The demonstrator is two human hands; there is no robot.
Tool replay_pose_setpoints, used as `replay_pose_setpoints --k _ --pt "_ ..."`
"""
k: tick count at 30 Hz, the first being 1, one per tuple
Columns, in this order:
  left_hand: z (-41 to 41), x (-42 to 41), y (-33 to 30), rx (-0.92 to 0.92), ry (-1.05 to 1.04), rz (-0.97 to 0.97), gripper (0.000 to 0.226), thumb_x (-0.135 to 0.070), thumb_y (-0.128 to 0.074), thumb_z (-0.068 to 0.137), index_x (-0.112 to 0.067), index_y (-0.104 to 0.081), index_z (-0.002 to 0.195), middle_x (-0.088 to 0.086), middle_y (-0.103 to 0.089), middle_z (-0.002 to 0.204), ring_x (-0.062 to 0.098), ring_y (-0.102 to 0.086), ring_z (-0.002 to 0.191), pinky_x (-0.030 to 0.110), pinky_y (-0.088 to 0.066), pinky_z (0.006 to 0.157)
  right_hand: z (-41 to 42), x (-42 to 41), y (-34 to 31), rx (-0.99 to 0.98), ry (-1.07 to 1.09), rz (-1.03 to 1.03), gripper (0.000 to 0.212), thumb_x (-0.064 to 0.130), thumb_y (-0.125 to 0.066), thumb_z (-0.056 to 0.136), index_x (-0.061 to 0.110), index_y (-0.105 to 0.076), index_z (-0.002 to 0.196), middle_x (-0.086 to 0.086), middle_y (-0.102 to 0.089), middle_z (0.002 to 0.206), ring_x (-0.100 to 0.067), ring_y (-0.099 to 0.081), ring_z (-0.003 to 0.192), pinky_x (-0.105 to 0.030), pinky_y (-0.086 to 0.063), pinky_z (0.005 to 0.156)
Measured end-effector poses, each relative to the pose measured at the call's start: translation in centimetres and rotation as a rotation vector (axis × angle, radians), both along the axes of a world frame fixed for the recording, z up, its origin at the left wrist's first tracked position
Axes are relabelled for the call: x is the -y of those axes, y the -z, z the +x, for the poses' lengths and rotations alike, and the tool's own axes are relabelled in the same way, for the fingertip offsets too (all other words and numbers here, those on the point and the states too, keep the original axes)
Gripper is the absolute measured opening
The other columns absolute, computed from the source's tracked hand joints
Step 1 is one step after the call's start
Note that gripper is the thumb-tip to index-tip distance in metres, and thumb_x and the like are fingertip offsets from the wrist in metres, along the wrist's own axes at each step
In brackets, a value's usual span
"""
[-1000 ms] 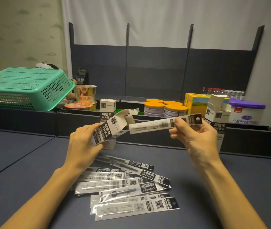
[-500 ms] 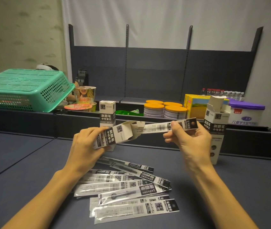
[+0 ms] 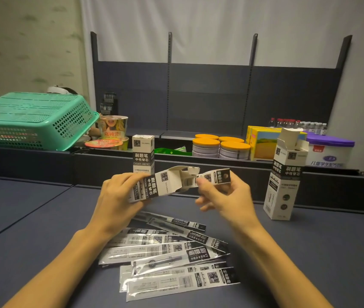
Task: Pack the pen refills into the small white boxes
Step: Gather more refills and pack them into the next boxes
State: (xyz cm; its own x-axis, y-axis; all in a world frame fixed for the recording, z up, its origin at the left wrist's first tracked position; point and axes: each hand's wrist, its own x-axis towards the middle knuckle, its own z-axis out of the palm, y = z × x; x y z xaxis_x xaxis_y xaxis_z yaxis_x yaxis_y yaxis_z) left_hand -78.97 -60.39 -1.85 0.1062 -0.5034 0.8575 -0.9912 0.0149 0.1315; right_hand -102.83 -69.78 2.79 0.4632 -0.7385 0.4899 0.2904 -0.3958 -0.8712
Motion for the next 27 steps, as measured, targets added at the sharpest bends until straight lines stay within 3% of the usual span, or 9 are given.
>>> replay_pose_setpoints --k 2,5,10,14,18,24,27 --pt "0.0 0.0 -0.1 -0.022 0.007 -0.012 0.07 -0.02 -0.089 0.062 -0.022 -0.056 0.124 0.002 -0.064 0.115 0.024 -0.057 0.105 0.049 -0.047 0.084 -0.1 0.1 -0.3 0.066 0.071 -0.025 0.002 0.009 -0.063 0.091 0.007 -0.062 0.09 -0.013 -0.068 0.076 -0.019 -0.066 0.059 -0.028 -0.054 0.051" --pt "-0.1 -0.1 -0.2 -0.034 -0.003 -0.024 0.069 -0.018 -0.088 0.062 -0.021 -0.057 0.123 0.002 -0.064 0.115 0.024 -0.056 0.106 0.047 -0.045 0.085 -0.6 0.6 -0.6 0.146 0.168 -0.053 0.011 -0.002 -0.061 0.089 0.009 -0.064 0.092 -0.01 -0.066 0.077 -0.014 -0.065 0.055 -0.023 -0.053 0.051" --pt "-0.4 0.0 0.0 0.002 0.011 0.012 0.068 -0.023 -0.088 0.063 -0.021 -0.058 0.124 0.0 -0.063 0.117 0.019 -0.054 0.108 0.035 -0.036 0.086 0.2 0.6 0.6 0.038 0.138 -0.122 0.013 -0.001 -0.068 0.085 0.011 -0.066 0.09 -0.005 -0.07 0.071 -0.02 -0.068 0.059 -0.027 -0.054 0.055" --pt "-0.7 0.0 0.0 0.015 0.048 0.022 0.071 -0.021 -0.089 0.061 -0.024 -0.055 0.124 -0.001 -0.062 0.118 0.016 -0.052 0.107 0.034 -0.035 0.087 0.8 0.0 1.5 -0.122 0.034 -0.171 0.01 0.01 -0.073 0.084 0.016 -0.069 0.091 -0.004 -0.073 0.076 -0.02 -0.07 0.068 -0.031 -0.059 0.065" --pt "-0.5 0.0 0.0 -0.006 0.041 0.014 0.069 -0.021 -0.089 0.062 -0.023 -0.056 0.123 0.0 -0.063 0.117 0.016 -0.051 0.107 0.034 -0.035 0.086 0.7 0.2 1.2 -0.092 0.077 -0.195 0.013 0.014 -0.071 0.086 0.024 -0.07 0.093 0.0 -0.073 0.082 -0.016 -0.069 0.075 -0.03 -0.058 0.071" --pt "-0.6 0.2 0.0 -0.004 0.064 0.032 0.071 -0.022 -0.089 0.062 -0.026 -0.054 0.124 -0.002 -0.062 0.119 0.016 -0.053 0.107 0.034 -0.036 0.085 0.8 0.2 1.4 -0.076 0.064 -0.185 0.011 0.006 -0.072 0.083 0.014 -0.071 0.091 -0.004 -0.073 0.078 -0.02 -0.07 0.07 -0.033 -0.06 0.07" --pt "-0.7 0.1 0.0 0.005 0.075 0.035 0.073 -0.022 -0.089 0.061 -0.026 -0.053 0.124 -0.002 -0.062 0.119 0.015 -0.052 0.108 0.034 -0.035 0.086 1.0 -0.1 1.7 -0.092 0.044 -0.195 0.01 0.009 -0.071 0.085 0.018 -0.073 0.087 -0.003 -0.073 0.075 -0.02 -0.07 0.069 -0.034 -0.06 0.071"
